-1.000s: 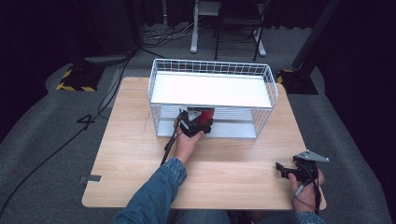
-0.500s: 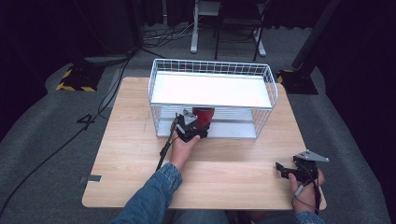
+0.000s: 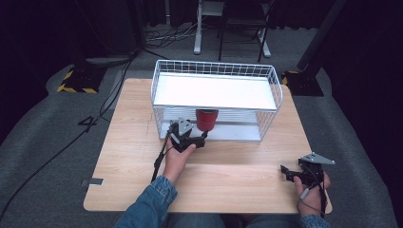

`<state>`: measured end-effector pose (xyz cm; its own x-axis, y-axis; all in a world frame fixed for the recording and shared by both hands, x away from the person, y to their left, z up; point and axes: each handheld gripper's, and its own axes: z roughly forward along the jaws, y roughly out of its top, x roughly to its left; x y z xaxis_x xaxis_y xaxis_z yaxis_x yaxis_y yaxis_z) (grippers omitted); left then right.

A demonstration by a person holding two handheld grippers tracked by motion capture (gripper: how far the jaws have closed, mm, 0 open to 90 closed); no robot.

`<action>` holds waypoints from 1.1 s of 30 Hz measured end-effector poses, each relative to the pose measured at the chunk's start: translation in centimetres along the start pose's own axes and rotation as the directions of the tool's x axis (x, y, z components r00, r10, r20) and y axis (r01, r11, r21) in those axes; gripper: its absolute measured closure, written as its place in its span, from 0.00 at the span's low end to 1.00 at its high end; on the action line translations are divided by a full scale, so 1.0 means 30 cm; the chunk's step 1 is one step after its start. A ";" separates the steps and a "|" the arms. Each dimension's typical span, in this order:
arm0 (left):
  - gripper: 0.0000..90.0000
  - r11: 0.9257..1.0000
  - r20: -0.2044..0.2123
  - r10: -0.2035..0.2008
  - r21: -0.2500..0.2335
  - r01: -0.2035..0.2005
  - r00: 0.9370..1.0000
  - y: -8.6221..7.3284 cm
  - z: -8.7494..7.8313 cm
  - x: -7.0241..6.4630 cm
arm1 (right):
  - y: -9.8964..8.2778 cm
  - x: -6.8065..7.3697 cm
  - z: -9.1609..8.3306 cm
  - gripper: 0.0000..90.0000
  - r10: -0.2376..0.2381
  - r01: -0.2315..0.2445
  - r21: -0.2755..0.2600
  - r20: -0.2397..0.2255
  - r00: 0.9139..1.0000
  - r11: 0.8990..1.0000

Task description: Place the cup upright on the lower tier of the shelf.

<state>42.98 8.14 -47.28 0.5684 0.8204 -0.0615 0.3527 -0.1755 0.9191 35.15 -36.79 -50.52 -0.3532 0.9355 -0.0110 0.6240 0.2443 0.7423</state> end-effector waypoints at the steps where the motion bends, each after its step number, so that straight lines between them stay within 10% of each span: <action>1: 0.17 1.000 0.001 0.007 -0.005 -0.007 1.000 0.001 -0.014 -0.001 | 0.000 0.000 0.000 0.17 0.001 -0.001 0.001 -0.001 1.000 1.000; 33: 0.17 0.998 0.059 0.056 0.004 -0.057 0.997 -0.040 -0.412 0.029 | 0.004 0.007 0.004 0.17 -0.025 0.025 0.000 -0.027 0.999 1.000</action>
<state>33.87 15.79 -43.63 0.6305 0.7755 -0.0328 0.3230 -0.2238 0.9196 35.24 -36.53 -50.51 -0.3876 0.9217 -0.0110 0.6150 0.2675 0.7417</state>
